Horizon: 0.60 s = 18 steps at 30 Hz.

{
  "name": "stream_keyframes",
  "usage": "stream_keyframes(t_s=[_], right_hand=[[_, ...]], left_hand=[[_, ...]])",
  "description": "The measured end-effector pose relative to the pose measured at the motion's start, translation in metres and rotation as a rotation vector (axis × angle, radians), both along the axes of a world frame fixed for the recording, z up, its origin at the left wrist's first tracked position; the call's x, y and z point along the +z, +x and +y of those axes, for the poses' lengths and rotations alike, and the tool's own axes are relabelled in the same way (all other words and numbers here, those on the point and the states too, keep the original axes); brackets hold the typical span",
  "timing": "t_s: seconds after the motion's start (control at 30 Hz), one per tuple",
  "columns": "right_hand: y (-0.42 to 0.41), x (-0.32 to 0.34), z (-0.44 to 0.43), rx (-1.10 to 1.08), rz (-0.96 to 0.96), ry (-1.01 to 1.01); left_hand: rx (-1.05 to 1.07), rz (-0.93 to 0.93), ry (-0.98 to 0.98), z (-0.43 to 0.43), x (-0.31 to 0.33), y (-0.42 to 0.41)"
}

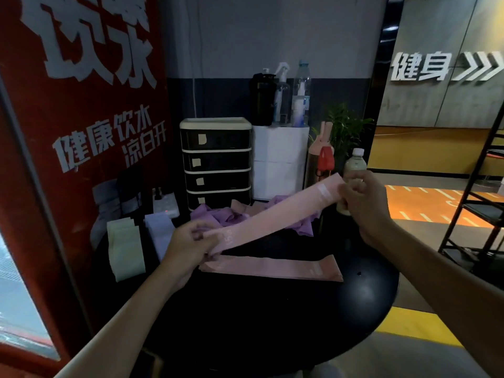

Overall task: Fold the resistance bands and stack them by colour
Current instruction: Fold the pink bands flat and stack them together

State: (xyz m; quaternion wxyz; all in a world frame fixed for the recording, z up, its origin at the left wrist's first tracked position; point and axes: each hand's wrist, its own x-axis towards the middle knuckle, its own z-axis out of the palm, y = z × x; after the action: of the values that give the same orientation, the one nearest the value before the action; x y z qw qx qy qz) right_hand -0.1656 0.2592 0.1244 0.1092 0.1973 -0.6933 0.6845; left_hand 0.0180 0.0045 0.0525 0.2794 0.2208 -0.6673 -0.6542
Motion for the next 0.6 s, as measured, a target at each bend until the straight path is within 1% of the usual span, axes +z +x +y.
stream_keyframes(t_s=[0.1,0.2,0.33,0.43,0.6], right_hand=[[0.001,-0.029,0.010,0.017,0.064,0.170],[0.005,-0.060,0.016,0.000,0.069,0.311],[0.007,-0.093,0.018,-0.002,0.035,0.372],[0.011,-0.108,0.020,0.044,0.034,0.423],[0.012,-0.126,0.023,-0.023,0.130,0.462]], left_hand=[[0.130,0.040,-0.090,-0.014,-0.004,-0.001],[0.201,0.047,-0.201,-0.022,-0.010,-0.003],[0.234,0.016,-0.331,-0.023,-0.018,-0.004],[0.231,0.018,-0.413,-0.026,-0.030,-0.004],[0.252,0.016,-0.478,-0.026,-0.045,-0.005]])
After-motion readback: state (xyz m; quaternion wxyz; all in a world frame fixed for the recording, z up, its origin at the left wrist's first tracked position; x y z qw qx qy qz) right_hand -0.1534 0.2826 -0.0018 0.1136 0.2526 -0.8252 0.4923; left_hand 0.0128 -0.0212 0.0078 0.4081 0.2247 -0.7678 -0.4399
